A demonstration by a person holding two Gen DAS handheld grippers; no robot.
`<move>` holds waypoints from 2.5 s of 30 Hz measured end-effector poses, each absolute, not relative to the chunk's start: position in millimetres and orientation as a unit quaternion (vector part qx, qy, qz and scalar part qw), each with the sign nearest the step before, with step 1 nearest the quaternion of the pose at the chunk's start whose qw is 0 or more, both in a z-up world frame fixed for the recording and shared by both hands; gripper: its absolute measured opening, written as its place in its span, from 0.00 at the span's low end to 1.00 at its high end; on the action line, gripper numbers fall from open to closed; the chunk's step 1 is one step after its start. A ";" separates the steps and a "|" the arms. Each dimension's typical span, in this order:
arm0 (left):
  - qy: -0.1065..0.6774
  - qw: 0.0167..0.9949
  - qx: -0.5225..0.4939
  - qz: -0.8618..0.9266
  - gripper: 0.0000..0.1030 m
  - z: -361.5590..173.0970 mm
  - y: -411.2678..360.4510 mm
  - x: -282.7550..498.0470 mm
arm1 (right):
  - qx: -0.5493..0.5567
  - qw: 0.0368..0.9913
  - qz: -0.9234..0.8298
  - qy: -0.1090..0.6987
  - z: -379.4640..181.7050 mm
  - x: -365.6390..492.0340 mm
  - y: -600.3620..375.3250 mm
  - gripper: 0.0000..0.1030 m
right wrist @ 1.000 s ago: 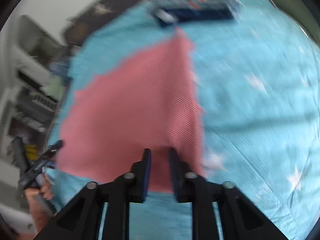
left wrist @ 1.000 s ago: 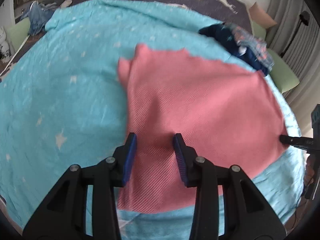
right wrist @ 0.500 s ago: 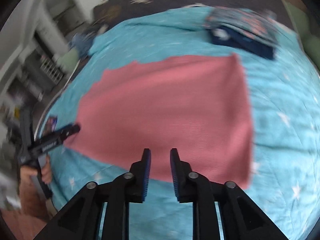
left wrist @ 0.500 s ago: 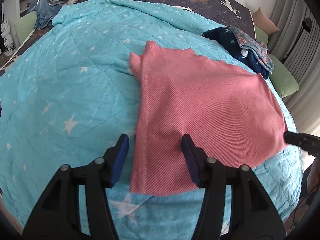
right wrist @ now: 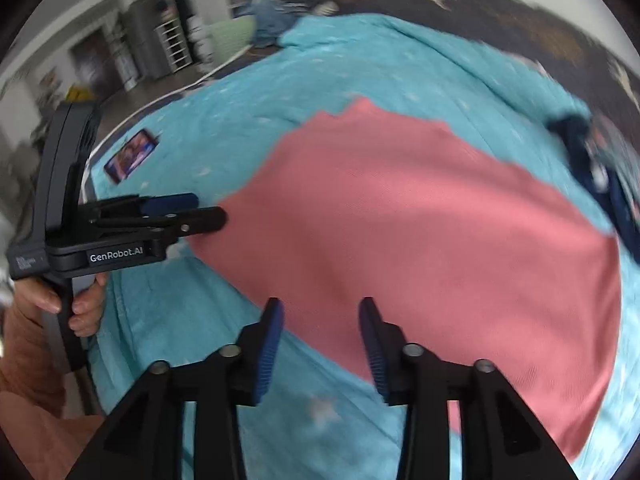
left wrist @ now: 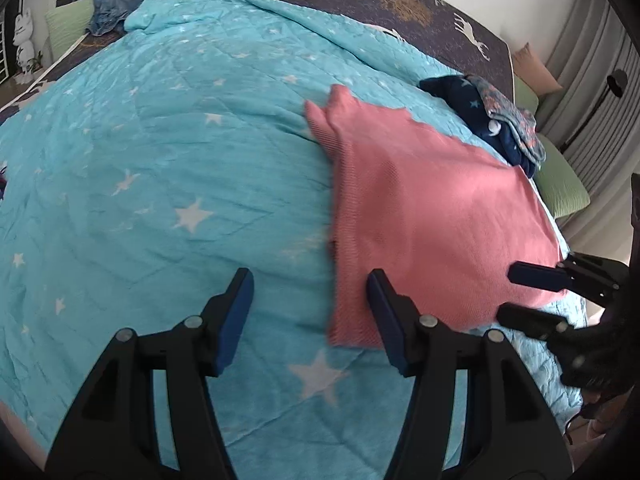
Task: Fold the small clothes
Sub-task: 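Release the sweater with the left gripper and pull both tools back, then grasp the pink sweater's edge with the right gripper, then lift and fold the edge over with the right gripper while the left gripper holds the other side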
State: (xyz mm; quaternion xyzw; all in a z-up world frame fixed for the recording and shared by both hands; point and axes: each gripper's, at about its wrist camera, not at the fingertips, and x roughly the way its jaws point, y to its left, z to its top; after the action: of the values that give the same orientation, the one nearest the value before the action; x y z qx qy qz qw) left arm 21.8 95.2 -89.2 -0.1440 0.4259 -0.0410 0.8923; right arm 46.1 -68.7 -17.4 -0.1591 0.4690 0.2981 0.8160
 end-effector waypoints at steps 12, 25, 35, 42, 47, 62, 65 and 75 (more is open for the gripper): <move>0.417 0.890 -0.186 0.010 0.60 -95.3 153.5 18.6 | -0.260 0.805 0.308 0.434 -48.2 32.6 4.2 0.52; 0.404 0.886 -0.226 -0.035 0.60 -84.2 158.7 43.9 | -0.288 0.833 0.281 0.380 -58.2 38.9 35.7 0.11; 0.430 0.842 -0.275 -0.177 0.74 -82.7 113.1 111.5 | -0.025 0.839 0.308 0.448 -17.0 76.3 -39.1 0.09; 0.459 0.811 -0.305 -0.198 0.41 -100.3 99.3 172.9 | -0.006 0.835 0.313 0.452 -15.9 76.5 -43.4 0.09; 0.475 0.811 -0.295 -0.172 0.19 -96.7 99.5 185.8 | -0.003 0.834 0.320 0.450 -17.2 76.9 -43.1 0.09; 0.448 0.855 -0.221 -0.138 0.10 -38.1 74.8 171.8 | 0.084 0.839 0.329 0.425 3.9 71.6 -95.7 0.08; 0.436 0.860 -0.221 -0.146 0.10 -23.5 67.0 169.2 | 0.100 0.834 0.338 0.424 6.1 70.7 -106.0 0.08; 0.428 0.873 -0.158 -0.171 0.10 22.8 -15.6 184.7 | 0.142 0.853 0.330 0.379 25.1 58.1 -160.8 0.08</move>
State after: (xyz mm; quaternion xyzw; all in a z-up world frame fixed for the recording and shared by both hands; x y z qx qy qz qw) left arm 184.7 -15.6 22.8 -0.1580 0.4279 -0.1714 0.8732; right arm 58.1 -160.8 25.1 0.1418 0.3785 0.3300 0.8531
